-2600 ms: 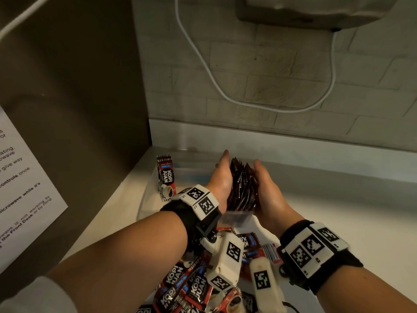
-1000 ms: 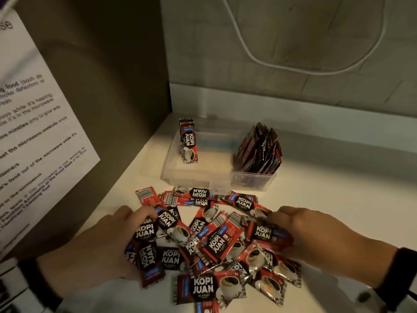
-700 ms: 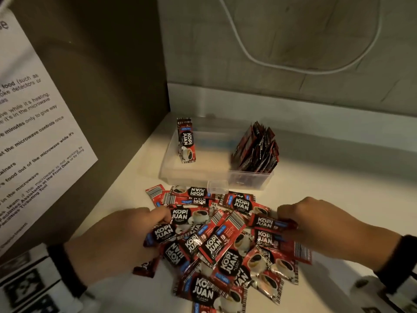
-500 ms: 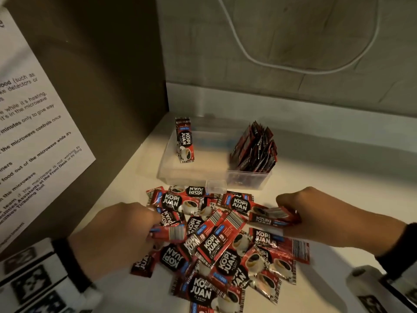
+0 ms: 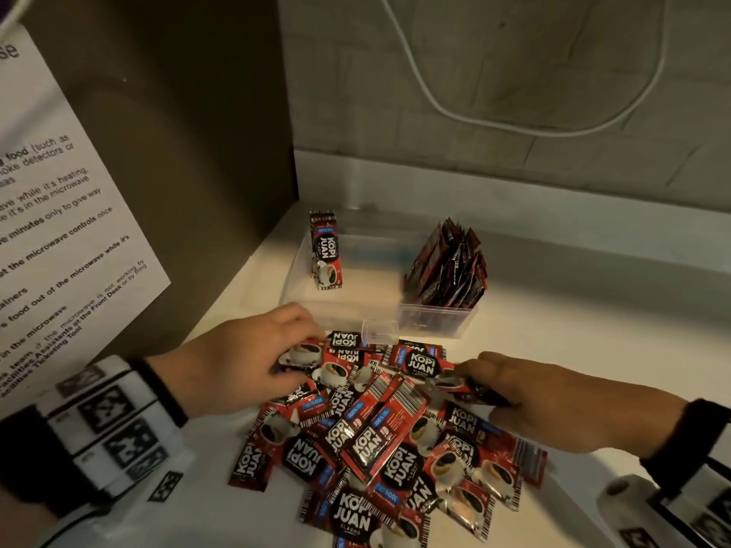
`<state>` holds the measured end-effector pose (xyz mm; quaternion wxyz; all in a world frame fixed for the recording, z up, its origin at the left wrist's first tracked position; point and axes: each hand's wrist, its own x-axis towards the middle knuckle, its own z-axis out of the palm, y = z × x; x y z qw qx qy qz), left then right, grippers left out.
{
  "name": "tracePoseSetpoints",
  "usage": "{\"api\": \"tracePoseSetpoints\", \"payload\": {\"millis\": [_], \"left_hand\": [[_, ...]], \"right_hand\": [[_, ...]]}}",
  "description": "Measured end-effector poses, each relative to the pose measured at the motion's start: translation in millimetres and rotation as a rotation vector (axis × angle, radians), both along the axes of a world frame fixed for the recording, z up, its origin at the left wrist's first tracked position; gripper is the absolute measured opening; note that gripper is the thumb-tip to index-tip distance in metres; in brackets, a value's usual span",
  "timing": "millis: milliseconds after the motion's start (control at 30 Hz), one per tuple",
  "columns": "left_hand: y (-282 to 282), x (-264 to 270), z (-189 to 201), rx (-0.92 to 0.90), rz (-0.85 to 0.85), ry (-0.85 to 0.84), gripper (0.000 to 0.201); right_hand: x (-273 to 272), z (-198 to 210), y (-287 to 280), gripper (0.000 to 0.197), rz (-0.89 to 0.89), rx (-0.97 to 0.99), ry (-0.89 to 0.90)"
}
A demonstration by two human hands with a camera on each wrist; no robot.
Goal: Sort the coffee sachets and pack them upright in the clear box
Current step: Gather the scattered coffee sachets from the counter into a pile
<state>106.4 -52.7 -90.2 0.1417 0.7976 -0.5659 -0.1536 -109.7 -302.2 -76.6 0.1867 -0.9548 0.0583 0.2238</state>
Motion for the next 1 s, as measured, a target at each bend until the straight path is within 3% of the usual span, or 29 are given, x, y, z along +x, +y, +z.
{"api": "tracePoseSetpoints", "payload": {"millis": [133, 200, 267, 333, 467, 567, 633, 667, 800, 867, 1000], "left_hand": [[-11, 3, -18, 0.101, -0.025, -0.202, 0.055], [-13, 5, -17, 0.115, 0.036, -0.192, 0.056], [-15, 5, -13, 0.144, 0.052, -0.196, 0.042], [-16, 3, -7, 0.173, 0.031, -0.222, 0.014], [-10, -5, 5, 0.150, 0.089, 0.004, 0.015], [-11, -27, 16, 0.057, 0.127, 0.194, 0.016], [-18, -46, 21, 0.075, 0.140, 0.234, 0.012], [-23, -55, 21, 0.107, 0.142, 0.211, 0.017], [-43, -78, 10, 0.276, 0.115, -0.011, 0.069], [-51, -85, 1, 0.298, 0.104, -0.034, 0.080], [-61, -93, -4, 0.271, 0.083, -0.048, 0.043]], "right_hand": [[-11, 1, 5, 0.010, -0.055, -0.006, -0.067], [-15, -1, 6, 0.013, -0.092, -0.014, -0.073], [-17, -5, 5, 0.011, -0.141, -0.009, -0.075], [-17, -7, 7, 0.015, -0.180, -0.015, -0.062], [-16, -13, 12, 0.057, -0.224, -0.068, -0.006], [-13, -18, 16, 0.054, -0.239, -0.136, -0.028], [-12, -20, 16, 0.045, -0.253, -0.140, -0.027], [-12, -20, 15, 0.043, -0.254, -0.128, -0.017], [-13, -17, 11, 0.036, -0.277, -0.018, 0.006], [-14, -12, 7, 0.029, -0.298, 0.038, 0.007], [-13, 0, 1, 0.009, -0.293, 0.054, -0.063]]}}
